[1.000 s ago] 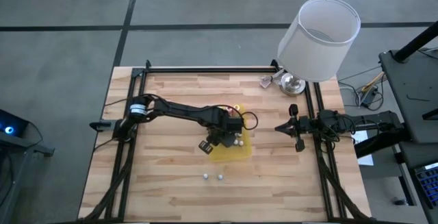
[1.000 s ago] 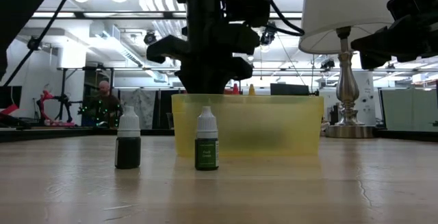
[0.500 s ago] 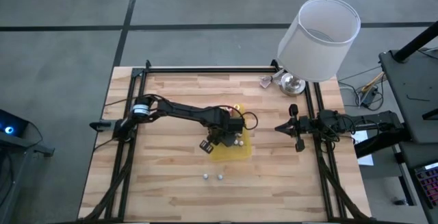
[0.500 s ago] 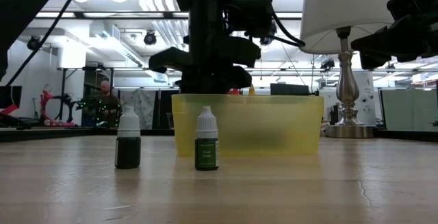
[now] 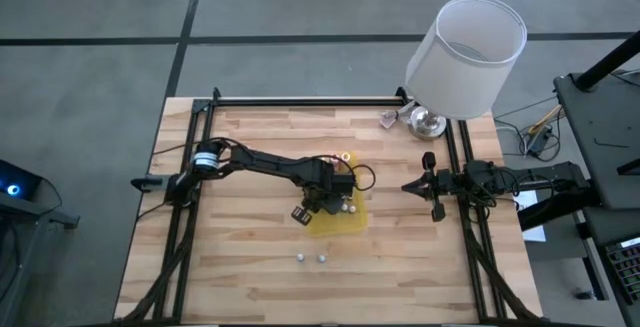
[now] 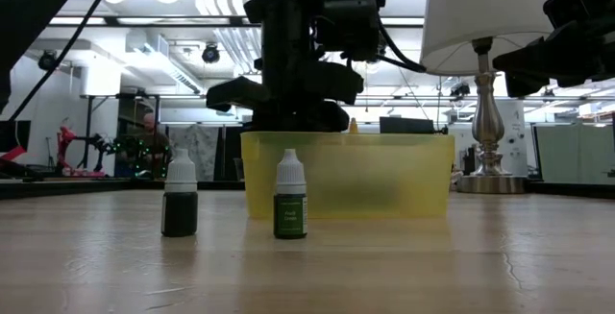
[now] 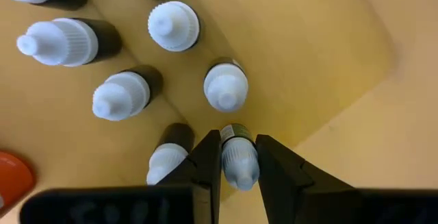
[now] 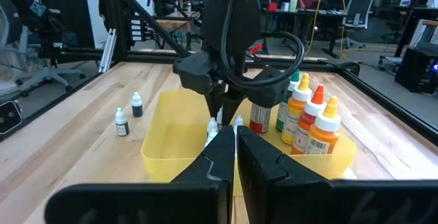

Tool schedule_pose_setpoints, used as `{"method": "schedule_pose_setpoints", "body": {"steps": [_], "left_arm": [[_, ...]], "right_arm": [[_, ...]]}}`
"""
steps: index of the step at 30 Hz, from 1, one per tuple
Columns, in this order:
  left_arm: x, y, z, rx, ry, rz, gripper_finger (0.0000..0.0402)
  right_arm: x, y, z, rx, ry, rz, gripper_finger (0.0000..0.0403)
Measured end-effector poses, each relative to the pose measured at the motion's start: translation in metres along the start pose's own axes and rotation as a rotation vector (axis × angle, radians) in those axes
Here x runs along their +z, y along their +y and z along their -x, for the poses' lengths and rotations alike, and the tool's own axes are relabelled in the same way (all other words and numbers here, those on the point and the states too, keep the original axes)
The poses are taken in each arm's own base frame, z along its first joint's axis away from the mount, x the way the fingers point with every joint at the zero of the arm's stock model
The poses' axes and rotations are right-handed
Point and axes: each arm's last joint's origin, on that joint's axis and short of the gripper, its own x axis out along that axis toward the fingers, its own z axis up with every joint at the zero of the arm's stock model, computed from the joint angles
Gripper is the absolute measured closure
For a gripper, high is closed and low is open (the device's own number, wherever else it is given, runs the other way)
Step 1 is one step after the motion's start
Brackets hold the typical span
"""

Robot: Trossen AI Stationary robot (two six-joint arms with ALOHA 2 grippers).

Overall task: Pick & Place food coloring
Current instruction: Put the small green food coloring bottle into the bin, then put the small blue food coloring bottle into the bin

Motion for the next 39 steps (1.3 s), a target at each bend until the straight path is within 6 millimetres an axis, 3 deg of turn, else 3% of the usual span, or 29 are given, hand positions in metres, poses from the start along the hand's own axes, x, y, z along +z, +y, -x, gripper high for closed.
{"method": "schedule_pose_setpoints", "body": {"steps": [7, 17, 23, 39], "left_arm": [[0.0, 0.0, 0.0, 0.003, -0.005, 0.021, 0.0349], [0.0, 0.0, 0.0, 0.008, -0.001, 0.039, 0.0305], [-0.001, 0.001, 0.001, 0.037, 0.023, 0.039, 0.0299], [0.004, 0.001, 0.027, 0.03, 0.04, 0.084, 0.0298]], "right_arm": [[0.0, 0.0, 0.0, 0.0, 0.0, 0.0, 0.0394], [0.0, 0.0, 0.0, 0.0, 0.0, 0.0, 0.0394], [0.0, 0.0, 0.0, 0.0, 0.0, 0.0, 0.0394], [0.0, 0.0, 0.0, 0.0, 0.0, 0.0, 0.0394]]}}
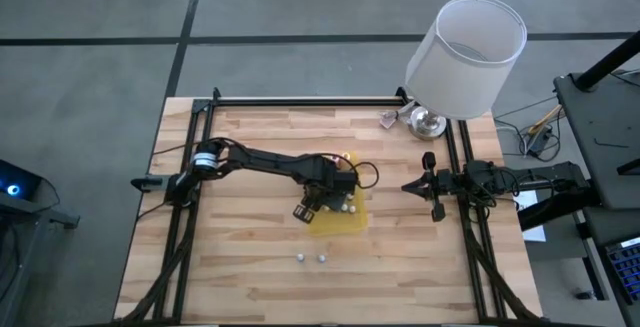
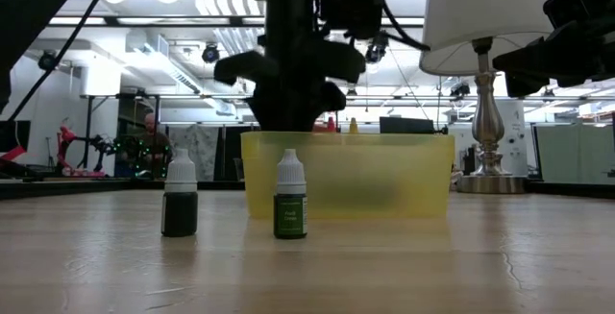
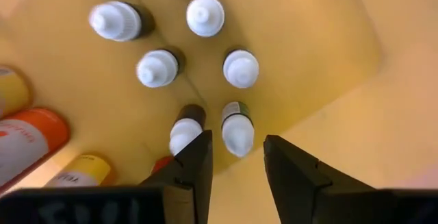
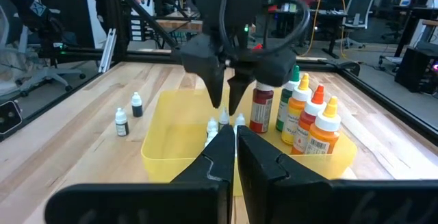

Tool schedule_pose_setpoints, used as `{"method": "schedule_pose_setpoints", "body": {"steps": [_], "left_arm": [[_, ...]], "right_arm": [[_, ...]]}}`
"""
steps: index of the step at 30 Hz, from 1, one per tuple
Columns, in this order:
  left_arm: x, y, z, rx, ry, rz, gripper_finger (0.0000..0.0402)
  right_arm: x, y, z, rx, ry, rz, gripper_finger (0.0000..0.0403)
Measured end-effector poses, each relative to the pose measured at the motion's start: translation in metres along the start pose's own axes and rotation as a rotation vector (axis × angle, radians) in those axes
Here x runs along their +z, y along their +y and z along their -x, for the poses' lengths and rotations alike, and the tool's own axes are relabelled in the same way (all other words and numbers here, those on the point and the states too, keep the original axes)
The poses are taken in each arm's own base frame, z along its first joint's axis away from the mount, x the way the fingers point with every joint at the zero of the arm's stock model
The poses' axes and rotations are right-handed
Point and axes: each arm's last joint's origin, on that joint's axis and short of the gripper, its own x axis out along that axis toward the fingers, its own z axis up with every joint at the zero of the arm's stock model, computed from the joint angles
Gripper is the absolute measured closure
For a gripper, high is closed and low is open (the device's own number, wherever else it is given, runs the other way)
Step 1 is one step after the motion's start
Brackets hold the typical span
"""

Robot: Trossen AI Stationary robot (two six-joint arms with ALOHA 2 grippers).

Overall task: Pick & Place food coloring
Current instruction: Put the small blue food coloring bottle into the bin

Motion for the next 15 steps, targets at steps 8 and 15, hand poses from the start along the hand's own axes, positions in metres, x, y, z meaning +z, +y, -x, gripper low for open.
{"method": "schedule_pose_setpoints", "body": {"steps": [8, 15], "left_arm": [[0.011, -0.001, 0.029, 0.023, -0.051, 0.045, 0.0298], [0.029, -0.023, 0.057, 0.032, -0.119, 0.042, 0.0298]], "right_arm": [[0.0, 0.0, 0.0, 0.0, 0.0, 0.0, 0.0394], [0.0, 0.0, 0.0, 0.0, 0.001, 0.0, 0.0394]]}}
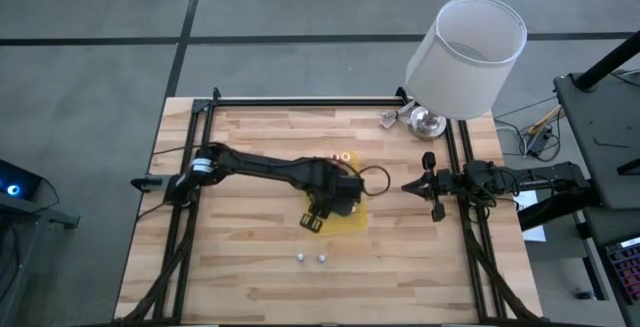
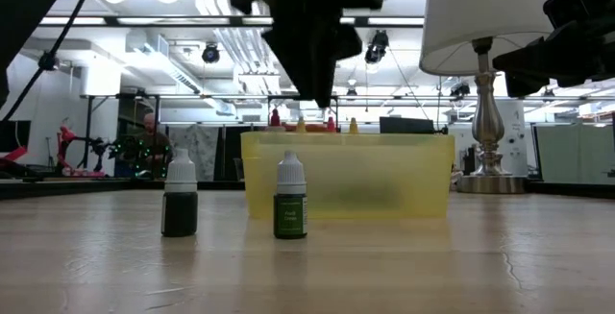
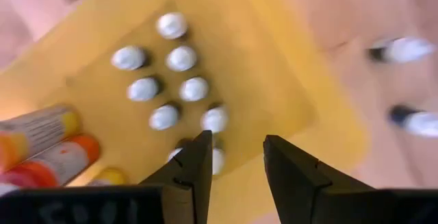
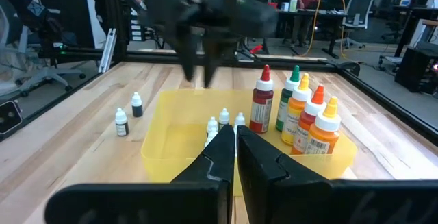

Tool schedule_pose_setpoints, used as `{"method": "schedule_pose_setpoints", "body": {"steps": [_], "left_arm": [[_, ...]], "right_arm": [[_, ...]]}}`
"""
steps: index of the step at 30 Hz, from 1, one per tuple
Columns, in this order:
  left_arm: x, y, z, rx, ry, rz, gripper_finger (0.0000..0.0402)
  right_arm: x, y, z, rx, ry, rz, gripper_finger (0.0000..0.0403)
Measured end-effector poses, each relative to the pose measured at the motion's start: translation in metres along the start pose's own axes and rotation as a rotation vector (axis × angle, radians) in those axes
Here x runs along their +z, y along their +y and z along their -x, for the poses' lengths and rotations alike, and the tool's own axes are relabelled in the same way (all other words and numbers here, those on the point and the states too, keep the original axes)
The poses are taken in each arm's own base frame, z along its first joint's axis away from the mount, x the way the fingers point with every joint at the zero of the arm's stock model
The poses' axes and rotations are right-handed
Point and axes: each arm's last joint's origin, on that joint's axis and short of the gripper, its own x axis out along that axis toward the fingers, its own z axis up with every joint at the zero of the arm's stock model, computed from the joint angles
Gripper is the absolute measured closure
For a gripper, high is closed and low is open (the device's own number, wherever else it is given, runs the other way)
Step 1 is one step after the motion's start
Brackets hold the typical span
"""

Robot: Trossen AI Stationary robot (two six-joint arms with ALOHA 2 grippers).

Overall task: Pick & Place food coloring
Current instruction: Put the small blue food coloring bottle into the bin

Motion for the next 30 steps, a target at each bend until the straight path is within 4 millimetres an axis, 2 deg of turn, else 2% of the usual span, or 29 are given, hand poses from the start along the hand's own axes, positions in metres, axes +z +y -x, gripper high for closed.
{"method": "schedule_pose_setpoints", "body": {"steps": [8, 13, 25, 30], "left_arm": [[0.015, -0.045, 0.01, -0.086, -0.032, 0.077, 0.0298], [0.02, -0.07, 0.013, -0.105, -0.042, 0.034, 0.0298], [0.028, -0.107, 0.016, -0.127, -0.051, 0.082, 0.0298], [0.028, -0.126, 0.015, -0.138, -0.04, 0.05, 0.0298]], "right_arm": [[0.0, 0.0, 0.0, 0.0, 0.0, 0.0, 0.0394], [0.0, 0.0, 0.0, 0.0, -0.001, 0.0, 0.0394], [0.0, 0.0, 0.0, 0.0, 0.0, 0.0, 0.0394], [0.0, 0.0, 0.0, 0.0, -0.001, 0.0, 0.0394]]}}
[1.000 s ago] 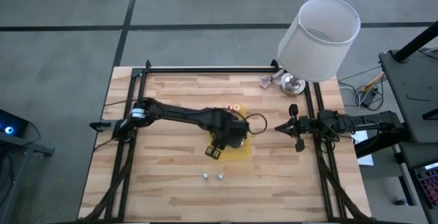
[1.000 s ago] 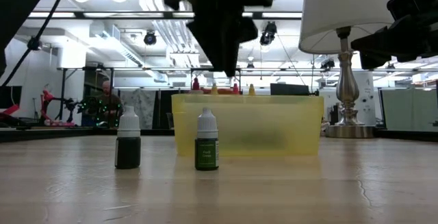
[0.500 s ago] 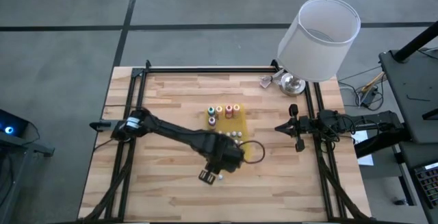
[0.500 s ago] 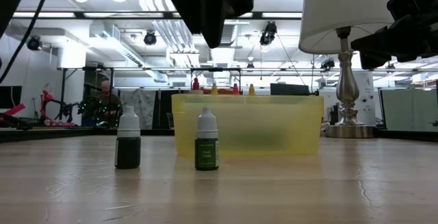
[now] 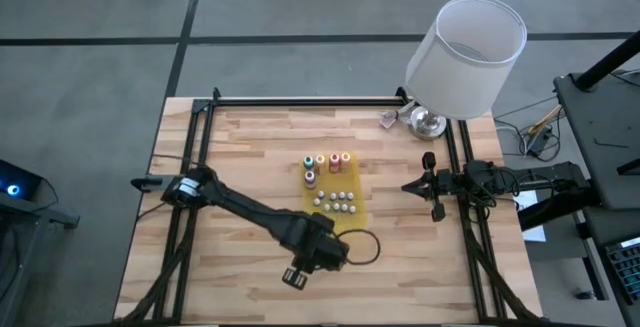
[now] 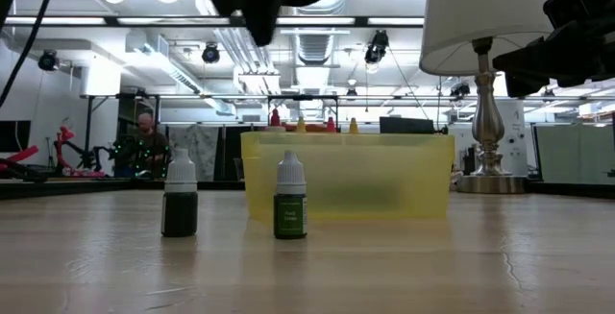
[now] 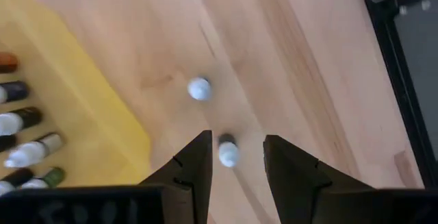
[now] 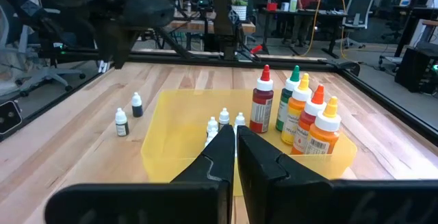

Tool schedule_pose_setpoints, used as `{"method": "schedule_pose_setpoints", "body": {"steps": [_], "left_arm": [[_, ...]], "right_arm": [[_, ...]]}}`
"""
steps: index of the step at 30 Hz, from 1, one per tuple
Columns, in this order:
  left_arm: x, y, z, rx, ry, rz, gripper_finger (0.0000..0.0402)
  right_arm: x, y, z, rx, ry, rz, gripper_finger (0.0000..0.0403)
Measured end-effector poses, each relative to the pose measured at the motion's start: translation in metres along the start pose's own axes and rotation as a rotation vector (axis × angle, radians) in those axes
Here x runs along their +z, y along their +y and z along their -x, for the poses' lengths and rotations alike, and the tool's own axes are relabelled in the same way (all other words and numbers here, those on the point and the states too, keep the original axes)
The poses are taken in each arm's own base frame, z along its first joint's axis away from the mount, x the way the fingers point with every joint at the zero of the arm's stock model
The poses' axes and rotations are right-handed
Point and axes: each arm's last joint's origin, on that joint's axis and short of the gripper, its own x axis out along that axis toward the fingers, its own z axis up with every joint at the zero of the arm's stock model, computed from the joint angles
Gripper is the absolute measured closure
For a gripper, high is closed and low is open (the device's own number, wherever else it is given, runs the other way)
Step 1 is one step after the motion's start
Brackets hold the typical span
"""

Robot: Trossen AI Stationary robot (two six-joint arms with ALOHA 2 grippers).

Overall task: Pick & Place food coloring
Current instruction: Put the small blue food coloring bottle into the bin

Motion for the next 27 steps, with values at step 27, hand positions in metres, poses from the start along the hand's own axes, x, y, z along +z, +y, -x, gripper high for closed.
{"method": "schedule_pose_setpoints", "body": {"steps": [27], "left_arm": [[-0.024, -0.051, -0.013, 0.079, 0.077, -0.092, 0.0298]], "right_arm": [[0.0, 0.0, 0.0, 0.0, 0.0, 0.0, 0.0394]]}}
